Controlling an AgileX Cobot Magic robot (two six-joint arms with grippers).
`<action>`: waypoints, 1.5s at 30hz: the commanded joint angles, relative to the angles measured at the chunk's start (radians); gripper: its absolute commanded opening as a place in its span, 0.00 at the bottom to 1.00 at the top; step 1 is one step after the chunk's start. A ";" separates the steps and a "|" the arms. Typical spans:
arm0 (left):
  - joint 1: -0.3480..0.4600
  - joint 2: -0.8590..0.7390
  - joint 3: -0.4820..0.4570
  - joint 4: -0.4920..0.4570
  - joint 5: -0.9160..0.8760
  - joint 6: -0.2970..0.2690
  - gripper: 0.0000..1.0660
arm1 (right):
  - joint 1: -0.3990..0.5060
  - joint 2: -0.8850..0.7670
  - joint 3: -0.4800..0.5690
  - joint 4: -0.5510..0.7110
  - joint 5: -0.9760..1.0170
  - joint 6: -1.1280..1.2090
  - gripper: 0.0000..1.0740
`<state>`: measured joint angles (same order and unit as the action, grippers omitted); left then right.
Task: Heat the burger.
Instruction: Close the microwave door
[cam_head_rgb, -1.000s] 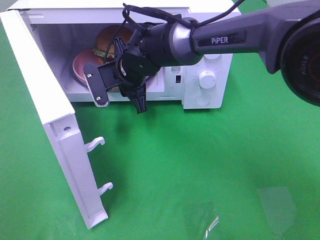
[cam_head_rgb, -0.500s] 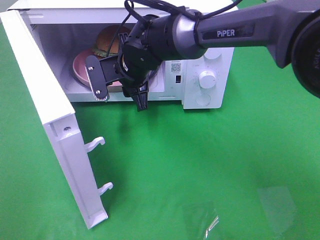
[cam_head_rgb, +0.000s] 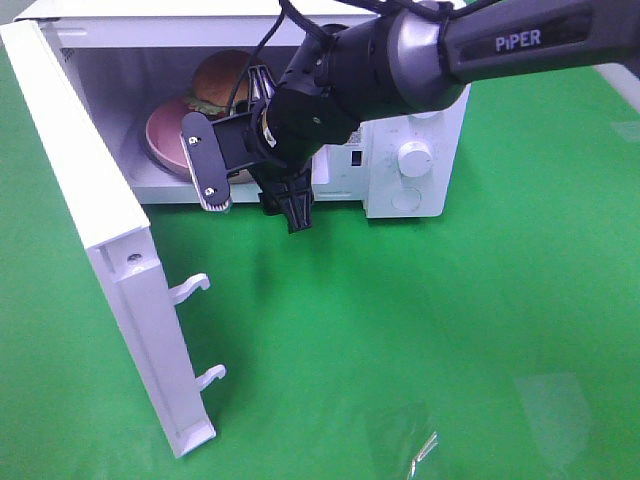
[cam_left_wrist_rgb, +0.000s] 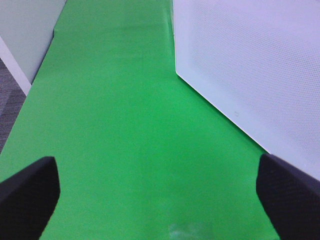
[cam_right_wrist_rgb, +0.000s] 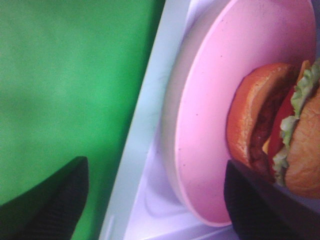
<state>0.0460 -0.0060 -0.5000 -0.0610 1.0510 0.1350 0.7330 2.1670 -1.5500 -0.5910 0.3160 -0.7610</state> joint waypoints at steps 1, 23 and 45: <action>0.001 -0.023 0.002 0.001 -0.012 -0.004 0.94 | 0.002 -0.056 0.087 0.014 -0.050 0.009 0.71; 0.001 -0.023 0.002 0.001 -0.012 -0.004 0.94 | 0.002 -0.360 0.497 0.136 -0.153 0.175 0.71; 0.001 -0.023 0.002 0.001 -0.012 -0.004 0.94 | 0.002 -0.800 0.671 0.350 0.250 0.791 0.71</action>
<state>0.0460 -0.0060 -0.5000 -0.0610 1.0510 0.1350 0.7330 1.4170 -0.8840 -0.2510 0.4670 -0.0650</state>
